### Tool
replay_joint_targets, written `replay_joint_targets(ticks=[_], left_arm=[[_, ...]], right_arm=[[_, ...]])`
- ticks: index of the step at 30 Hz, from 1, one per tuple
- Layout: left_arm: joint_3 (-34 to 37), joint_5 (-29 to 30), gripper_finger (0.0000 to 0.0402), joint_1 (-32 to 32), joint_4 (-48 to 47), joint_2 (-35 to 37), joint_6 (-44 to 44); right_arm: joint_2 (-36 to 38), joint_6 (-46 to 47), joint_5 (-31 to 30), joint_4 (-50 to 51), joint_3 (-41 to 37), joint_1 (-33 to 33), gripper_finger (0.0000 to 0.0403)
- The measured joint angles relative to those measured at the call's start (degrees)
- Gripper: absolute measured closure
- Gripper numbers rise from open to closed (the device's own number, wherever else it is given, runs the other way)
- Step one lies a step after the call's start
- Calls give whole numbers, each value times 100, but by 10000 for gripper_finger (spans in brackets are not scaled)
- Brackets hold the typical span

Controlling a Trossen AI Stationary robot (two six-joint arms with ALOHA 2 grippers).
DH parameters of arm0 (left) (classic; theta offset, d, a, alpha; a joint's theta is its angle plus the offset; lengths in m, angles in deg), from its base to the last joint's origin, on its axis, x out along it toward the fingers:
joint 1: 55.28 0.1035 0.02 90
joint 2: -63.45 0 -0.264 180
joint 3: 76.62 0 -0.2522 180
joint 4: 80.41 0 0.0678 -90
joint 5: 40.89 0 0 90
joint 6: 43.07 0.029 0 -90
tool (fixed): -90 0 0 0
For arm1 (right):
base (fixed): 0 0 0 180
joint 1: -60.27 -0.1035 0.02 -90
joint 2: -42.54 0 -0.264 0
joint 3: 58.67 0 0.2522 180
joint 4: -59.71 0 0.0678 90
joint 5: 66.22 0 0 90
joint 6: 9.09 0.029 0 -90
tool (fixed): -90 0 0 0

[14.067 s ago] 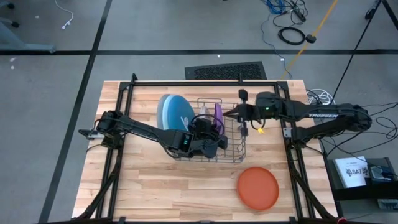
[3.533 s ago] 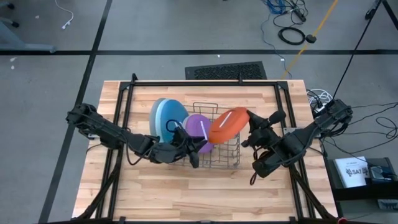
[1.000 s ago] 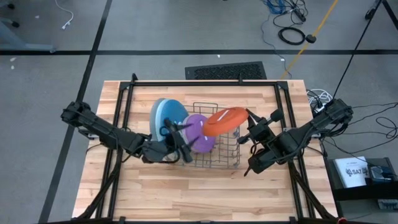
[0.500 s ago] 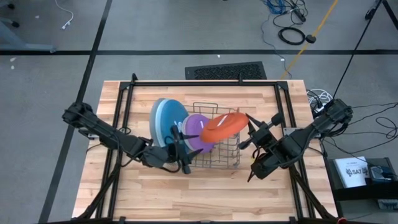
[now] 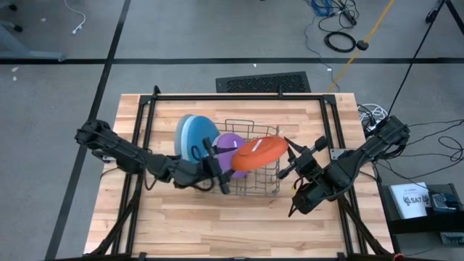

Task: Sort dishes
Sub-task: Put the orange plate into the dish rack

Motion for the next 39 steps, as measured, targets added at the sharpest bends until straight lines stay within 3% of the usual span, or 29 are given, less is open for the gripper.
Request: replay_joint_targets(ticks=[3,6,14,20,28,32,39], left_arm=[[0,200,153,86,34,-161,2],[2,492,187,95,27,-233,201],[-1,979,374,101,276,-158,915],[-4,1202,379,34,239,-161,2255],[-4,844,379,22,-176,-174,4205],[-211,838,379,56,-1229,-194,4647],[-655,964,379,87,-2411,-183,5295]], right_arm=[[-46,-2,12,-21,0,2,403],[-46,-6,7,-60,0,-10,403],[-43,-860,87,-84,0,-93,388],[-46,-1755,950,-51,-2,-152,356],[-46,-2206,3719,11,-2,-261,293],[-43,-2265,4886,3,-2,-407,282],[26,-2265,4779,-32,-2,-555,291]])
